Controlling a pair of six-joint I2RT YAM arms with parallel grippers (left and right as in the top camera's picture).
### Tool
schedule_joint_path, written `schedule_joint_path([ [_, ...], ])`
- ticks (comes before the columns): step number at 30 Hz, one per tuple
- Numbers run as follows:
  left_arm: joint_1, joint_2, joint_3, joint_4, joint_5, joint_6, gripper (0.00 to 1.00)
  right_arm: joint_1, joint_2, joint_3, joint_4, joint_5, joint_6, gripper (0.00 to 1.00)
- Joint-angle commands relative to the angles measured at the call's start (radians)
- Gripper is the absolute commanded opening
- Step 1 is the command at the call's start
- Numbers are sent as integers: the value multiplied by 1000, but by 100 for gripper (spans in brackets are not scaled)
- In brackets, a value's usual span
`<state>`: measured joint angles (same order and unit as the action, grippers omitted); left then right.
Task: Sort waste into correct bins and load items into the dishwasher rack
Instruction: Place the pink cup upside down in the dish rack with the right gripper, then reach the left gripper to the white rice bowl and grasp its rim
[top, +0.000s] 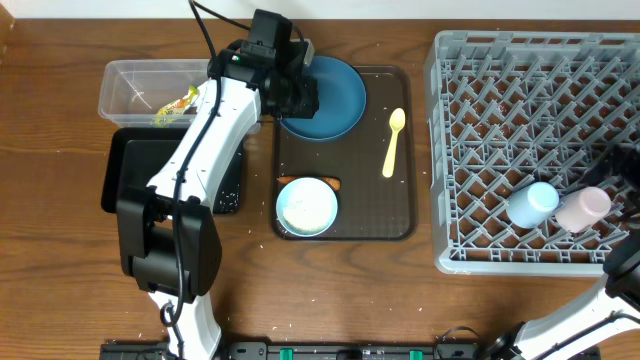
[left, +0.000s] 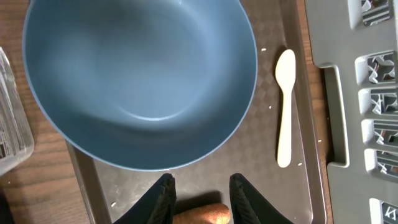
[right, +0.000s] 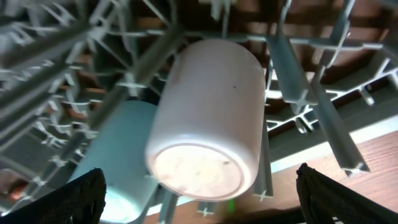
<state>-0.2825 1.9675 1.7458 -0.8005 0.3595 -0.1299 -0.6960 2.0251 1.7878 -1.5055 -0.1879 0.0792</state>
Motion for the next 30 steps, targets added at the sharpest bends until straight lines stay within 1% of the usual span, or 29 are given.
schedule_joint_path([
  [1,2,-23,7,13,-10,18,32,14,-35,108,-16,-48,-6,97],
  [4,2,-45,9,17,-10,34,32,29,-68,211,-45,-56,-18,99],
  [6,2,-71,9,16,-10,45,32,48,-95,277,-59,-56,-21,99],
  [11,2,-154,9,-17,-14,48,32,149,-184,379,-45,-83,-21,99],
  [14,2,-206,9,-96,-14,47,32,233,-237,380,-4,-142,-21,99],
  [19,-12,-250,9,-303,-14,39,32,393,-266,380,34,-195,-29,99],
  [21,-26,-251,8,-367,-26,11,32,463,-264,372,50,-189,-32,99],
  [23,-47,-251,-2,-401,-72,-32,32,523,-264,362,75,-180,-32,99],
  [26,-99,-251,-31,-410,-142,-82,32,598,-259,357,113,-140,-31,97],
  [28,-157,-251,-60,-402,-173,-114,32,634,-257,357,130,-74,-6,96],
  [30,-224,-250,-96,-387,-240,-153,33,648,-257,357,134,-20,16,96],
])
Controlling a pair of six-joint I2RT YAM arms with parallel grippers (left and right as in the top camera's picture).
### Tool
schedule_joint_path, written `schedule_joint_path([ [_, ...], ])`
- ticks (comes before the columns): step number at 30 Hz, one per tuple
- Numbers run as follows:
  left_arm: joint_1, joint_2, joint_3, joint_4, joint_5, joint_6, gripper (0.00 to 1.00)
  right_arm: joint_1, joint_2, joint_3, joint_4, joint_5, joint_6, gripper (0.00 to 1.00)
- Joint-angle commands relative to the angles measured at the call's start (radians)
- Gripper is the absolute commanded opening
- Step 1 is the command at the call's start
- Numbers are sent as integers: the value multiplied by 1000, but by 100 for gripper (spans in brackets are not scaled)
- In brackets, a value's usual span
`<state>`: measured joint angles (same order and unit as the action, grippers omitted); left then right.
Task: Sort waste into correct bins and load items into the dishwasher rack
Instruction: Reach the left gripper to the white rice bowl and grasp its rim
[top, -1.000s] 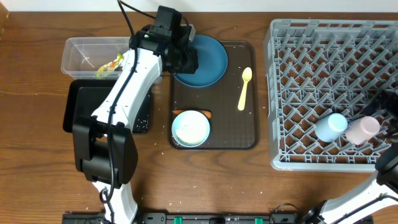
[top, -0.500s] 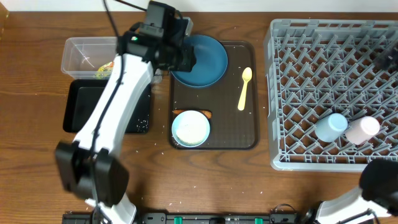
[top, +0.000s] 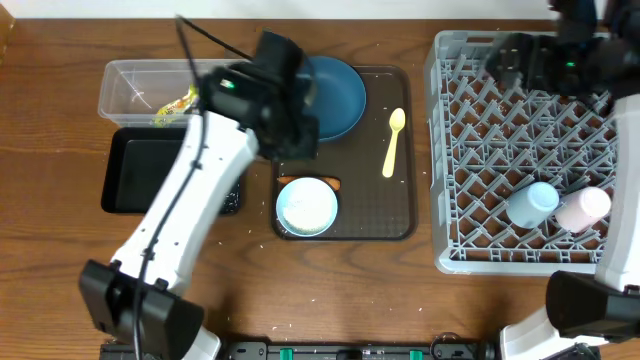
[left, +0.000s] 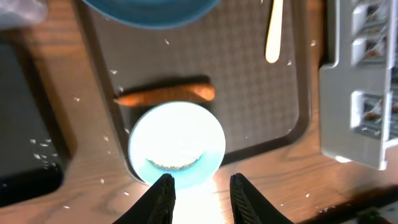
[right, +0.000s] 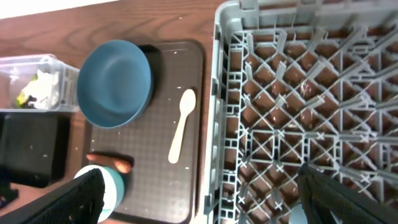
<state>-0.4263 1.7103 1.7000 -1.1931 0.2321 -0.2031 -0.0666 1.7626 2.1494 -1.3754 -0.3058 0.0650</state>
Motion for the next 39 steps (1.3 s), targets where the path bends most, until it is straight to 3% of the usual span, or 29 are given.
schedule_joint_path([
  [1,-113,7,-70,14,-153,-107,33,19,5,-5,4,111,33,96],
  [6,-252,8,-232,136,-282,-198,33,8,5,-5,2,118,34,96],
  [14,-300,8,-431,335,-278,-210,33,5,5,-5,-4,118,32,96],
  [23,-303,35,-472,417,-161,-210,33,4,5,-5,-20,126,23,96],
  [25,-307,37,-472,417,-160,-210,41,4,5,-5,-29,138,22,96],
  [32,-311,37,-472,405,-160,-172,54,4,5,-5,-58,178,9,97],
  [39,-310,60,-472,402,-161,-130,56,4,5,-5,-58,179,9,98],
])
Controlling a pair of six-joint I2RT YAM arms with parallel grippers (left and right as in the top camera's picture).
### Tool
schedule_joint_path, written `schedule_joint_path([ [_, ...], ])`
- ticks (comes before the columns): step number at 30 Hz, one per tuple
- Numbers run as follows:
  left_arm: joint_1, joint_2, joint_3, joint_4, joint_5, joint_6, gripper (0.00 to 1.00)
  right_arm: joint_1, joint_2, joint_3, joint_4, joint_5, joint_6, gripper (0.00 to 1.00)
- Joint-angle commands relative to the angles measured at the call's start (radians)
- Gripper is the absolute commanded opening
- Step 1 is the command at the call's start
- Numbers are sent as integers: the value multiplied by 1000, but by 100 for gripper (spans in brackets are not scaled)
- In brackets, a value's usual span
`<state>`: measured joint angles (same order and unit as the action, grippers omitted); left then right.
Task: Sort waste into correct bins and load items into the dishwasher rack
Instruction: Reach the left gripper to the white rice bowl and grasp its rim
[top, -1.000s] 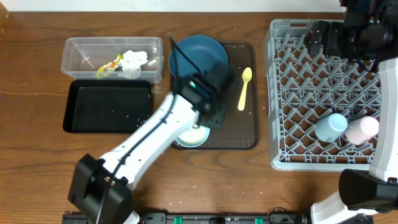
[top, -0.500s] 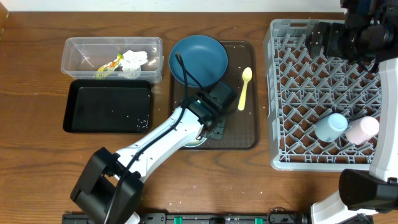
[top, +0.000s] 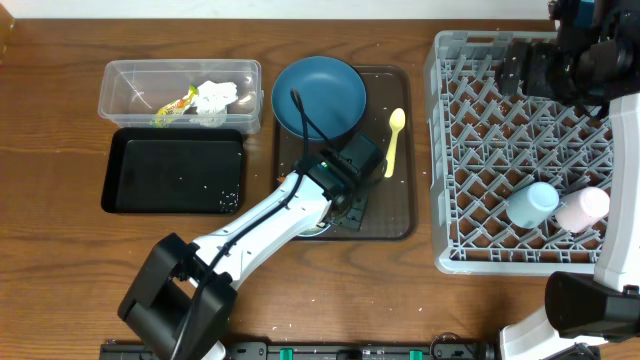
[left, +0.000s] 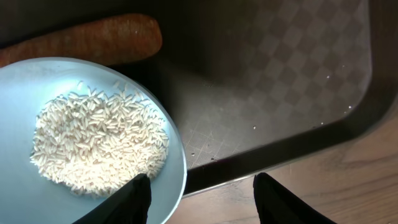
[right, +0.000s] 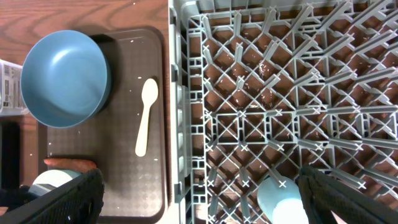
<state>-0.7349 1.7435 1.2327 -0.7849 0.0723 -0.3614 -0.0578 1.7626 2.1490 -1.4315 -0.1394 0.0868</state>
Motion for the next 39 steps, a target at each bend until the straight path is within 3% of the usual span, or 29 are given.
schedule_joint_path([
  [1,-2,35,-4,-6,-1,28,56,-5,5,-5,-1,12,-13,98],
  [16,-2,102,-4,-17,-9,54,55,-5,5,-5,0,12,-13,97],
  [22,-2,135,-4,-18,-10,74,40,-5,5,-5,-1,12,-13,97],
  [29,-1,135,-4,-18,-21,80,37,-5,5,-5,0,13,-13,97],
  [36,-1,135,10,-24,-40,80,14,-5,5,-5,-1,13,-13,97],
  [39,-2,135,10,-25,-47,80,10,-5,5,-5,-1,13,-13,97],
])
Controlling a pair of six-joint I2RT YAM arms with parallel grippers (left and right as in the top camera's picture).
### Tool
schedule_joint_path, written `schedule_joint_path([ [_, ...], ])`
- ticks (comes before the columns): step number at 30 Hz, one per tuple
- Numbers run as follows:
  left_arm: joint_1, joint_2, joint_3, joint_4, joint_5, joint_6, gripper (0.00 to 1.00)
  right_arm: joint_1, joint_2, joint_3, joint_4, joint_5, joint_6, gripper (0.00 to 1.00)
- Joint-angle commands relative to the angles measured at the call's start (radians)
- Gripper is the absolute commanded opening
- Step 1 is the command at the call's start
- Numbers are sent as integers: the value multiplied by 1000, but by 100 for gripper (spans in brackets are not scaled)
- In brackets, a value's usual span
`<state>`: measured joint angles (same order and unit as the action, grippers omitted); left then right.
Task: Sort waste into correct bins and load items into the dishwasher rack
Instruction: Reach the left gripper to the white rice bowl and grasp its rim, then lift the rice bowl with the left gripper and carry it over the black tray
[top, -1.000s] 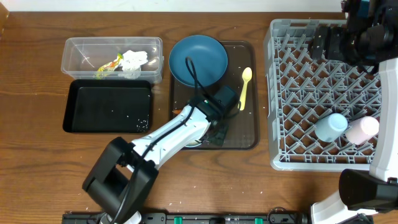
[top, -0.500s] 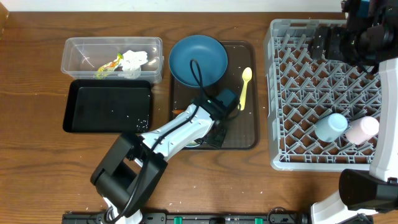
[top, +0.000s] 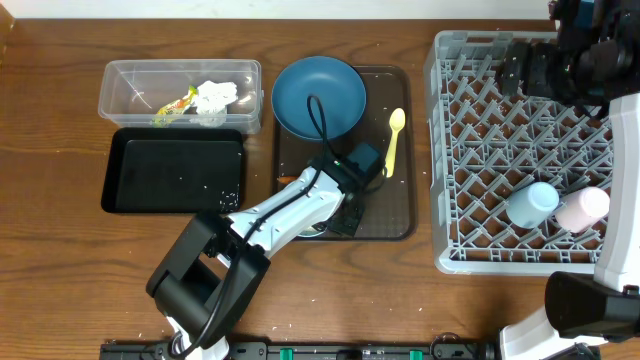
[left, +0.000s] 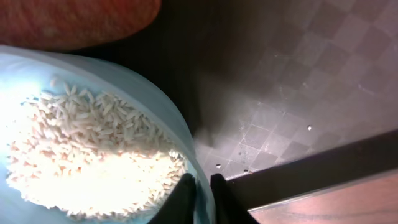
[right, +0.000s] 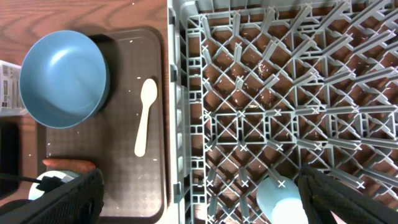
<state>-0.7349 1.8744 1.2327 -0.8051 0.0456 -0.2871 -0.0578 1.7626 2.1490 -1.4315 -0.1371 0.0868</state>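
Note:
A small light-blue bowl of rice (left: 93, 143) sits at the front of the brown tray (top: 385, 205). My left gripper (left: 200, 199) is shut on the bowl's right rim, one finger inside and one outside; in the overhead view the left gripper (top: 335, 220) and its arm hide most of the bowl. A carrot (left: 68, 18) lies just behind the bowl. The big blue bowl (top: 320, 97) and a cream spoon (top: 393, 140) lie farther back on the tray. My right gripper (top: 520, 65) hangs open, high over the grey rack (top: 480, 150), holding nothing.
A clear bin (top: 130, 80) holding wrappers and a black bin (top: 170, 175) stand left of the tray. A light-blue cup (top: 531, 203) and a pink cup (top: 583, 209) lie in the rack's front right.
My left gripper stood open at the rice bowl's right rim; it now sits lower and is shut on that rim. The right arm has not moved.
First my left gripper hung over the big blue bowl and my right was down in the rack by the pink cup. Then the left was above the rice bowl and the right high over the rack. The left then stood open at the bowl's rim, now shut on it.

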Motion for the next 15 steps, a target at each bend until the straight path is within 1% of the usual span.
schedule_joint_path([
  [1,-2,4,10,-5,-24,6,8,-5,5,-5,-2,10,-13,97],
  [2,-2,4,10,-5,-27,6,6,-5,5,-5,-2,10,-13,97],
  [7,-1,0,40,-40,-31,6,6,-5,5,-5,-2,10,-13,97],
  [11,-1,-10,116,-105,-31,6,5,-5,5,-5,-3,10,-13,97],
  [15,-1,-19,200,-168,-31,6,6,-5,5,-5,-4,11,-13,97],
])
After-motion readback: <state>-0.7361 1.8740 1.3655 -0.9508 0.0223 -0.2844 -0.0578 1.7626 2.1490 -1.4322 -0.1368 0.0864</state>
